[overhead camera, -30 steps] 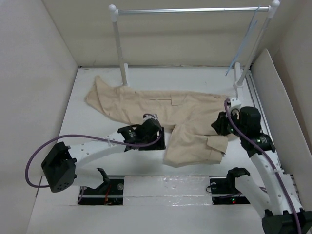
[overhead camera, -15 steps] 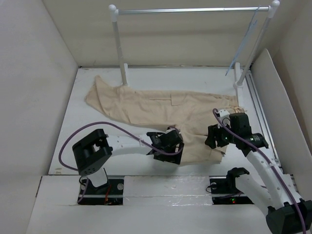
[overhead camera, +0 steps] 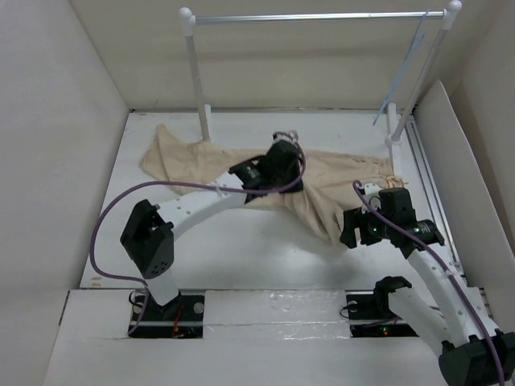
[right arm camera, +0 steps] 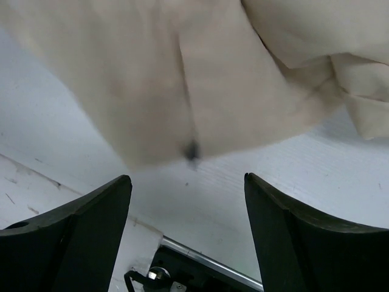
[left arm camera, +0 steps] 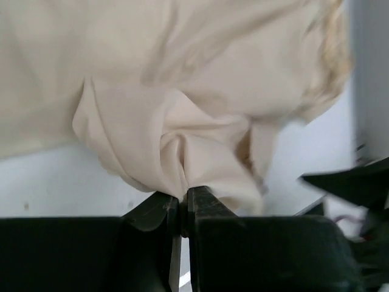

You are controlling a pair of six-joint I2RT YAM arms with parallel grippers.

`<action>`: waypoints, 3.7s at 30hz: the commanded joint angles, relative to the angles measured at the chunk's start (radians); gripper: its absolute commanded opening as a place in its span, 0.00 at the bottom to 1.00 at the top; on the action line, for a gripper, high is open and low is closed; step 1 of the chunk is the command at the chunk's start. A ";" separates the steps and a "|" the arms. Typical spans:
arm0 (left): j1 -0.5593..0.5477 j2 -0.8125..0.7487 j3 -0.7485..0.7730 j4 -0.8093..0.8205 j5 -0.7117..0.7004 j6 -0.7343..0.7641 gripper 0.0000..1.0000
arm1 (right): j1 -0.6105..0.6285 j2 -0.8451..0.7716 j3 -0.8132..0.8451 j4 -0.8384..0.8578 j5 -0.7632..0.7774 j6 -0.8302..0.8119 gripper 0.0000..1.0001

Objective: Place the trousers on the hanger
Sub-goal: Flatten out the trousers at the center of the board.

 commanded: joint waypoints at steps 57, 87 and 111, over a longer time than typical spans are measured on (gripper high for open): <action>0.181 -0.048 -0.189 0.134 0.024 -0.019 0.47 | -0.040 0.797 0.488 0.419 0.150 -0.046 0.11; 0.000 0.276 0.047 0.031 -0.238 -0.127 0.00 | -0.006 0.298 0.265 0.275 0.130 -0.009 0.74; 0.518 -0.954 0.117 -0.826 -0.429 -0.299 0.00 | -0.208 0.119 0.025 0.170 -0.040 -0.006 0.79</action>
